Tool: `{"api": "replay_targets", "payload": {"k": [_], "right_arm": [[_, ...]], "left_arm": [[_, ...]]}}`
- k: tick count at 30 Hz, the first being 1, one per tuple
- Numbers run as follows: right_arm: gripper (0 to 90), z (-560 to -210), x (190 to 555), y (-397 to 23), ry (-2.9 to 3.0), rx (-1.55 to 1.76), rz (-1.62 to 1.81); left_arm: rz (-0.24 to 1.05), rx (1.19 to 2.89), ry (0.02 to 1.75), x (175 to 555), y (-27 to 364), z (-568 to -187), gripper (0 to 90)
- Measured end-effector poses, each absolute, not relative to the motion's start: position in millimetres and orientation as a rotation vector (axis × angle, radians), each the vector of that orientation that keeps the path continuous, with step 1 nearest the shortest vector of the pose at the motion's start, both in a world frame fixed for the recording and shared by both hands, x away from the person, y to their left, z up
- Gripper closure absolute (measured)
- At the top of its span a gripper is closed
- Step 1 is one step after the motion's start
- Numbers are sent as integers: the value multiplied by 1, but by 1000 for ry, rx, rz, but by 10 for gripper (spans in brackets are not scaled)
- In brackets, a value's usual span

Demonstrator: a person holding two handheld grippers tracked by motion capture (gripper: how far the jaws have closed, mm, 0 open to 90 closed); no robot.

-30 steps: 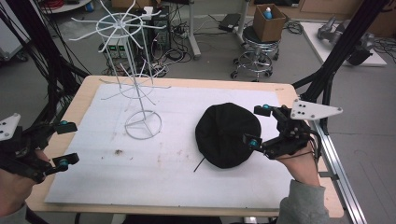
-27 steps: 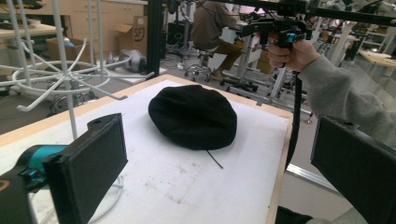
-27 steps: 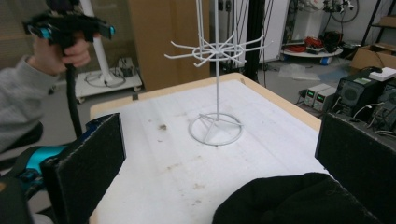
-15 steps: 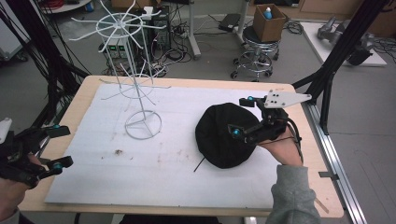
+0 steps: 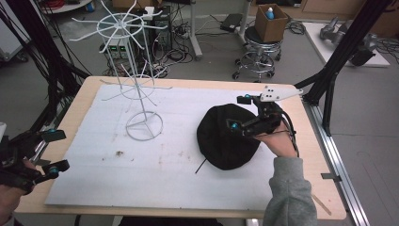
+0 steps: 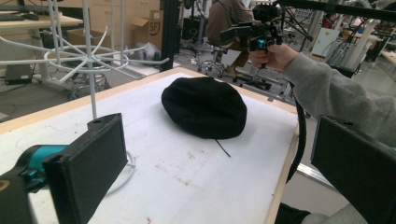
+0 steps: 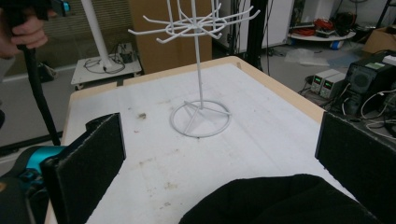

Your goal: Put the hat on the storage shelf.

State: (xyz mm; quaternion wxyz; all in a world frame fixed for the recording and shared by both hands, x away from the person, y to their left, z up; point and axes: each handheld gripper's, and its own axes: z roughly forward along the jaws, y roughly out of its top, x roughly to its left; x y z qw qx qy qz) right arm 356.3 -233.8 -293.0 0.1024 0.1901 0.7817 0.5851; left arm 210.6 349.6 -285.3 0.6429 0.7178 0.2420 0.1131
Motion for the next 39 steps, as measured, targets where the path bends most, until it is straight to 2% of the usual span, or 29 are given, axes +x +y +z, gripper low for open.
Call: {"api": "replay_targets", "payload": {"k": [39], "right_arm": [[7, -347, 371, -195, 2513, 614, 1315]], "left_arm": [[254, 1642, 571, 213, 351, -289, 37]]}}
